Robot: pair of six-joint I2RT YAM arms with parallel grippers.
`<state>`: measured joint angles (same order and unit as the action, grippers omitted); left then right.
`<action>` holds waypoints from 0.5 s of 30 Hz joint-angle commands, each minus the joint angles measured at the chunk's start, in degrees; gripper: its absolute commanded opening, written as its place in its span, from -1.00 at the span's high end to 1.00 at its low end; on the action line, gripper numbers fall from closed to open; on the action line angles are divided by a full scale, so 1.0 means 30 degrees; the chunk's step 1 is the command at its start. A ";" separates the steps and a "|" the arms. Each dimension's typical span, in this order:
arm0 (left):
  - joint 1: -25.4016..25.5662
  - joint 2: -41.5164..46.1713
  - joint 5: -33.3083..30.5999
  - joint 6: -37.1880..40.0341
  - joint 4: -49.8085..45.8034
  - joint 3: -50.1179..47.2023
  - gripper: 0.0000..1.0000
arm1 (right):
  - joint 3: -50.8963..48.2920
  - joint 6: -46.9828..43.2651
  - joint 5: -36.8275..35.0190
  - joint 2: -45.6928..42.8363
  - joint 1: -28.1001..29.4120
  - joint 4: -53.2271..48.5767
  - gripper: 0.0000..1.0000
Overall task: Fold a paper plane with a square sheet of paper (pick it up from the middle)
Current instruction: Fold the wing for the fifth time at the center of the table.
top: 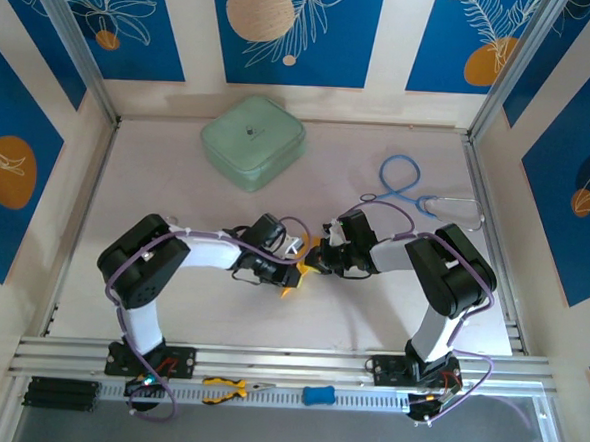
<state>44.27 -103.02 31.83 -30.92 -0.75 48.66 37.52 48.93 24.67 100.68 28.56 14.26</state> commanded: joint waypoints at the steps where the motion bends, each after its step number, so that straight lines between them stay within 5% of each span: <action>1: 0.0147 0.0243 -0.0983 0.0722 -0.2282 -0.1287 0.90 | -0.0327 -0.0225 -0.2421 0.0951 0.0075 -0.1590 0.85; 15: 0.0133 0.2404 -0.1754 0.0893 -0.3948 -0.3060 0.90 | -0.0434 -0.0234 -0.2484 0.0842 0.0061 -0.1643 0.85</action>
<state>44.29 -96.57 28.73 -29.41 -3.36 42.89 37.52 48.93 24.62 100.66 28.56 14.28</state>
